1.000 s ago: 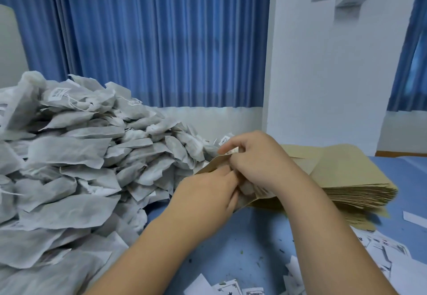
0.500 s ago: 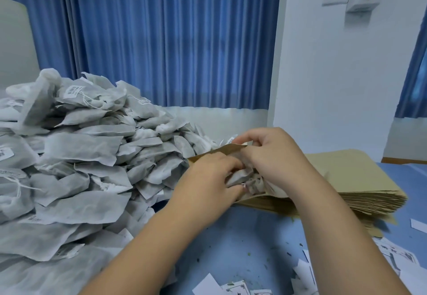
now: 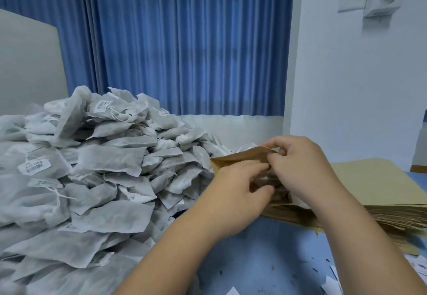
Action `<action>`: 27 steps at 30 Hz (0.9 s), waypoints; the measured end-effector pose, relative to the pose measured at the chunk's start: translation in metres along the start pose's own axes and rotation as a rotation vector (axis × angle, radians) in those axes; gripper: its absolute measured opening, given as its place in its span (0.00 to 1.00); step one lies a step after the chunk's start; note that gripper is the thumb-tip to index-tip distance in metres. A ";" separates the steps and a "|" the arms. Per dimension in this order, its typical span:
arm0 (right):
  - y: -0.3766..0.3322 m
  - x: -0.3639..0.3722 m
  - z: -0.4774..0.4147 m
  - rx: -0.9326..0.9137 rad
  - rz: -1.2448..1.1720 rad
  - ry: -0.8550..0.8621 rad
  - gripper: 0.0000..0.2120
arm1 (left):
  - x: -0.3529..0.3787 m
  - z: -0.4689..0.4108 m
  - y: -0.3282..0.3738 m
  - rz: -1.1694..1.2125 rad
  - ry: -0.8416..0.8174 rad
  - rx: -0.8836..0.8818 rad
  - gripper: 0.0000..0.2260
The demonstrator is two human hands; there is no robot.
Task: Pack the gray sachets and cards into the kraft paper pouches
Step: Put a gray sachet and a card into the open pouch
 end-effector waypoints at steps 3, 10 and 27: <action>0.005 0.001 0.000 0.022 0.049 0.010 0.13 | -0.012 0.003 -0.001 -0.138 -0.028 -0.010 0.11; 0.008 0.014 0.002 0.048 0.085 -0.055 0.13 | -0.099 -0.001 -0.035 -0.483 0.218 -0.251 0.10; 0.004 0.023 0.005 0.049 0.087 -0.100 0.15 | -0.222 -0.030 -0.142 -0.911 0.131 -0.766 0.19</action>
Point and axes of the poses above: each hand's wrist, its own z-axis away from the middle knuckle, its own x-axis out of the palm, y = z × x, the point moved 7 cm from there along -z, towards the middle knuckle
